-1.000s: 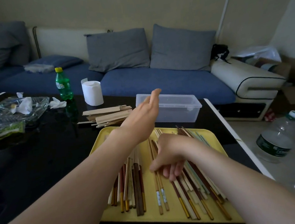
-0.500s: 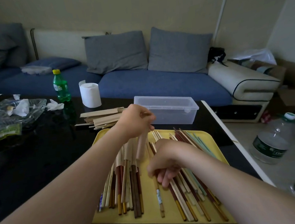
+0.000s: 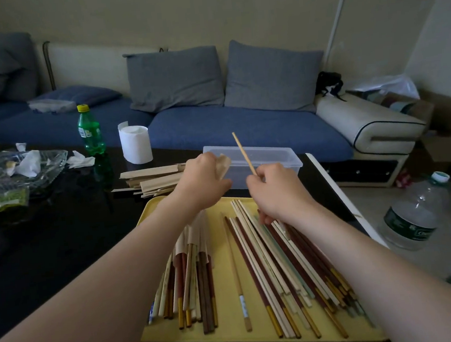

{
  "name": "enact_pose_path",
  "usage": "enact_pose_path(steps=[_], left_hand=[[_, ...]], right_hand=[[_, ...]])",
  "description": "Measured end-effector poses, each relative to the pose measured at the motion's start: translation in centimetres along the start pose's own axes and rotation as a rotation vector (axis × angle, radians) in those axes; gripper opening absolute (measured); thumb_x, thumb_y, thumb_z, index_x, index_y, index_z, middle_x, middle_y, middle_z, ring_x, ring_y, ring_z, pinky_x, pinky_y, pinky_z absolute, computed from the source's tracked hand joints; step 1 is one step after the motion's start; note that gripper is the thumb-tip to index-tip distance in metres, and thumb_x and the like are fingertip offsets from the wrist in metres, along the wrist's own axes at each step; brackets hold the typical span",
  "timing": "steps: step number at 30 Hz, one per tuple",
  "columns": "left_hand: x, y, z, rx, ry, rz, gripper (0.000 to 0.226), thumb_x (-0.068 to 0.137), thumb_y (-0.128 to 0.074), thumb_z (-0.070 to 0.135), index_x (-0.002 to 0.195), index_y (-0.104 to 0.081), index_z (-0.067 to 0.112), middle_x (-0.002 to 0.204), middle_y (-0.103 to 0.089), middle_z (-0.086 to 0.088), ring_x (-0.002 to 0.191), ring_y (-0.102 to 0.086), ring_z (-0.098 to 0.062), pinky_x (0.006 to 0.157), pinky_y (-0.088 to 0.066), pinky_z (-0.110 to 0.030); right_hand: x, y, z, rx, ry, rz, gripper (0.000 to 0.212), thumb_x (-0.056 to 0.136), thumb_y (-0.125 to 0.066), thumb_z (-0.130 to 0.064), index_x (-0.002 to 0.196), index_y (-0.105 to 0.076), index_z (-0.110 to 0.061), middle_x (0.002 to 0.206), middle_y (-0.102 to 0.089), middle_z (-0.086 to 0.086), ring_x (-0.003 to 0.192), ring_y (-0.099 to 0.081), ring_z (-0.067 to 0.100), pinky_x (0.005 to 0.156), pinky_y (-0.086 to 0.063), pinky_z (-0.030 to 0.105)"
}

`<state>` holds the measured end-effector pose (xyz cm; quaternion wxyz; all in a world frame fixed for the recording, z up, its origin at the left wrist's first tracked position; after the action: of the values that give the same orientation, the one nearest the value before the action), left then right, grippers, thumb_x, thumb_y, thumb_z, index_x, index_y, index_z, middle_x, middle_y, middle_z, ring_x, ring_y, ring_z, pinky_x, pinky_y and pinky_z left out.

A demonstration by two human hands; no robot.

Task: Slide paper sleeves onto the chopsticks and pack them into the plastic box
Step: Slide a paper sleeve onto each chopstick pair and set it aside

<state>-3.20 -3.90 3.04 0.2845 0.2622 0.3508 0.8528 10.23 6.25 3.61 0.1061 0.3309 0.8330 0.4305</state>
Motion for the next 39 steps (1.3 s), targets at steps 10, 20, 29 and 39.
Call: enact_pose_path(steps=[10,20,29,39], left_hand=[[-0.3,0.6,-0.3,0.208,-0.105,0.026,0.04,0.093,-0.066,0.021,0.064,-0.038,0.02,0.074,-0.042,0.001,0.063,-0.042,-0.011,0.053,-0.028,-0.022],[-0.4,0.1,-0.1,0.351,-0.193,-0.029,0.04,0.091,-0.068,0.025,0.068,-0.035,0.029,0.073,-0.043,0.007,0.061,-0.047,-0.011,0.051,-0.032,-0.018],[-0.4,-0.1,-0.1,0.463,-0.219,-0.074,0.021,0.091,-0.067,0.03,0.106,-0.063,0.017,0.086,-0.052,0.004,0.069,-0.053,-0.011,0.054,-0.04,-0.021],[-0.7,-2.4,1.2,0.681,-0.353,-0.328,0.04,0.094,-0.072,0.049,0.126,-0.062,0.027,0.108,-0.06,0.006,0.103,-0.061,-0.016,0.087,-0.059,-0.036]], right_hand=[[0.0,1.9,1.4,-0.163,-0.153,0.176,0.048,0.112,-0.036,-0.045,0.084,-0.058,-0.013,0.08,-0.056,0.003,0.067,-0.053,0.016,0.054,-0.033,0.03],[0.1,1.6,2.3,-0.25,-0.198,0.082,0.037,0.108,-0.043,-0.048,0.102,-0.056,-0.014,0.087,-0.058,0.004,0.073,-0.057,0.018,0.056,-0.037,0.03],[0.4,1.8,2.8,-0.314,-0.203,0.093,0.038,0.107,-0.046,-0.047,0.106,-0.06,-0.012,0.087,-0.055,0.003,0.072,-0.053,0.017,0.055,-0.033,0.029],[0.2,-0.1,1.5,-0.278,0.08,0.073,0.026,0.101,-0.063,-0.038,0.111,-0.056,-0.016,0.092,-0.063,0.001,0.082,-0.062,0.02,0.053,-0.037,0.024]])
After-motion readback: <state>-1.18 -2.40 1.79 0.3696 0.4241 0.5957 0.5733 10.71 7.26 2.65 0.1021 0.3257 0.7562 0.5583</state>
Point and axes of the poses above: each hand's wrist, its own x-axis towards the middle knuckle, its own y-axis out of the back of the hand, z = x × y, the point moved 5 cm from there along x, towards the middle knuckle
